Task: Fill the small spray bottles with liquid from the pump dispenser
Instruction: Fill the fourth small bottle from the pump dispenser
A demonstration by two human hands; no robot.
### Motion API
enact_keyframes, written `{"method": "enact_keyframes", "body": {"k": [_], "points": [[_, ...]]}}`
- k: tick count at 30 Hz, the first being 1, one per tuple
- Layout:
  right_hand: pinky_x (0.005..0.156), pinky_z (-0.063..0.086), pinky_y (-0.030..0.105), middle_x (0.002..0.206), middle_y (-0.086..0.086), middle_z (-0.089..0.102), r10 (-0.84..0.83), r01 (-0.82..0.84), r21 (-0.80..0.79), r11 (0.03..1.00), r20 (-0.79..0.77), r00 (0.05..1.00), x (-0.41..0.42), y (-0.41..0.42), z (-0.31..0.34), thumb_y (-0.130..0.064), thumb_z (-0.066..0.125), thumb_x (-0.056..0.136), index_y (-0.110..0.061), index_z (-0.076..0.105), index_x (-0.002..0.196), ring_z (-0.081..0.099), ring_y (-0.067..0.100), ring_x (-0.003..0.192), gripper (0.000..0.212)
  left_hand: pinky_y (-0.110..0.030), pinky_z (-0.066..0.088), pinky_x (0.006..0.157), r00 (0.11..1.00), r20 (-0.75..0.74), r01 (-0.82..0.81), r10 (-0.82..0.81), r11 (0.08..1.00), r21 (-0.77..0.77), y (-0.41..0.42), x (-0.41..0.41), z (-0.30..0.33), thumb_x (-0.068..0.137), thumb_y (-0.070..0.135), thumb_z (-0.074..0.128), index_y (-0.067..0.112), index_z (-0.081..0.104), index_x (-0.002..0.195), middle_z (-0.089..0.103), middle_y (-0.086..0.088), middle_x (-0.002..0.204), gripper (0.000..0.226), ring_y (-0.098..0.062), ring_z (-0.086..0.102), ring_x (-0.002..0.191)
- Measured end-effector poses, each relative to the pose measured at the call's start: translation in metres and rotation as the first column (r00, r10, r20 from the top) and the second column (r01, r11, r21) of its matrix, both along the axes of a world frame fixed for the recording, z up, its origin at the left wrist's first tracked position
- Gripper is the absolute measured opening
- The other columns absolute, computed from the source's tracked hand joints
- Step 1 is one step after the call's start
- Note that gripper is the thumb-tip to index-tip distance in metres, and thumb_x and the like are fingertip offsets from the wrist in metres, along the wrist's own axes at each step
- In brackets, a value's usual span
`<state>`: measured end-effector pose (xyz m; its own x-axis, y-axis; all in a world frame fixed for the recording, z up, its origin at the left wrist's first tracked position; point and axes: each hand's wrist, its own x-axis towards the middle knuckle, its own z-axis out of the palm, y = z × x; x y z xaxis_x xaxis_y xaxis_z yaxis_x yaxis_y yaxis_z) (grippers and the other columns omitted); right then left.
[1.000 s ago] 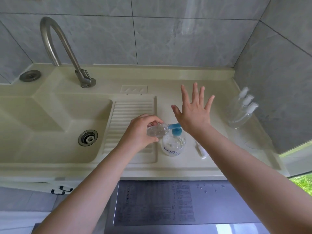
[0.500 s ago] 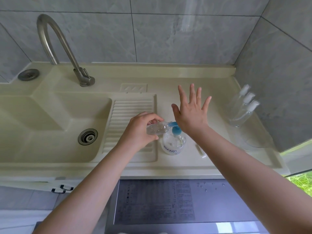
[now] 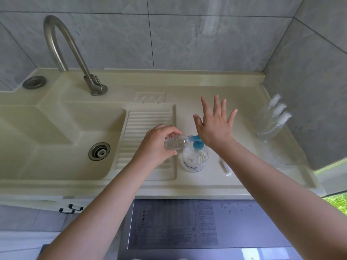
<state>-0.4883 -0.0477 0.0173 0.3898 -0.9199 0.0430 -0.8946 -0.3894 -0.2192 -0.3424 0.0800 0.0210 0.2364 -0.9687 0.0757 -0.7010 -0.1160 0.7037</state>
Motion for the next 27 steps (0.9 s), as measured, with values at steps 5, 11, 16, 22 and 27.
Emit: {"method": "enact_keyframes", "body": {"k": [5, 11, 16, 22, 27], "points": [[0.118, -0.007, 0.064, 0.167, 0.014, -0.006, 0.000, 0.000, 0.036, 0.999, -0.024, 1.000, 0.000, 0.004, -0.012, -0.039, 0.022, 0.106, -0.030, 0.005, 0.160, -0.011, 0.037, 0.153, 0.057, -0.003, 0.040, 0.076, 1.000, 0.014, -0.002, 0.002, 1.000, 0.005, -0.001, -0.002, -0.001, 0.059, 0.004, 0.088, 0.029, 0.070, 0.106, 0.060, 0.013, 0.097, 0.056, 0.000, 0.057, 0.088], [0.118, -0.010, 0.063, 0.167, 0.013, -0.010, -0.005, 0.005, -0.007, 1.000, -0.001, 1.000, -0.001, 0.000, -0.002, -0.049, 0.024, 0.105, -0.030, 0.002, 0.160, -0.014, 0.036, 0.153, 0.062, -0.002, 0.039, 0.075, 1.000, 0.006, -0.017, 0.017, 1.000, 0.003, 0.000, -0.002, -0.001, 0.059, 0.004, 0.088, 0.030, 0.070, 0.105, 0.061, 0.014, 0.097, 0.056, -0.001, 0.058, 0.088], [0.119, -0.008, 0.063, 0.167, 0.014, -0.007, -0.007, 0.006, 0.040, 0.999, 0.015, 1.000, 0.000, 0.005, -0.009, -0.038, 0.024, 0.105, -0.033, 0.007, 0.159, -0.011, 0.037, 0.153, 0.057, -0.001, 0.039, 0.076, 1.000, 0.006, -0.013, 0.013, 1.000, -0.004, 0.000, -0.002, 0.000, 0.059, 0.004, 0.088, 0.030, 0.070, 0.106, 0.060, 0.014, 0.097, 0.057, 0.002, 0.057, 0.088], [0.119, -0.009, 0.062, 0.167, 0.014, -0.010, -0.036, 0.035, 0.050, 0.998, 0.024, 0.999, -0.002, 0.005, -0.012, -0.045, 0.021, 0.105, -0.033, 0.003, 0.160, -0.013, 0.036, 0.153, 0.058, 0.000, 0.039, 0.076, 1.000, 0.006, -0.014, 0.014, 1.000, 0.004, 0.002, -0.003, -0.002, 0.058, 0.002, 0.088, 0.029, 0.071, 0.105, 0.059, 0.013, 0.096, 0.057, 0.006, 0.054, 0.085], [0.119, -0.010, 0.062, 0.167, 0.014, -0.010, -0.031, 0.029, 0.043, 0.999, 0.032, 0.999, 0.000, 0.004, -0.007, -0.041, 0.024, 0.105, -0.033, 0.004, 0.160, -0.013, 0.036, 0.153, 0.059, 0.002, 0.037, 0.074, 1.000, 0.002, -0.023, 0.023, 1.000, 0.002, 0.002, -0.001, -0.001, 0.059, 0.002, 0.088, 0.029, 0.071, 0.105, 0.060, 0.011, 0.097, 0.057, 0.006, 0.055, 0.086]]}}
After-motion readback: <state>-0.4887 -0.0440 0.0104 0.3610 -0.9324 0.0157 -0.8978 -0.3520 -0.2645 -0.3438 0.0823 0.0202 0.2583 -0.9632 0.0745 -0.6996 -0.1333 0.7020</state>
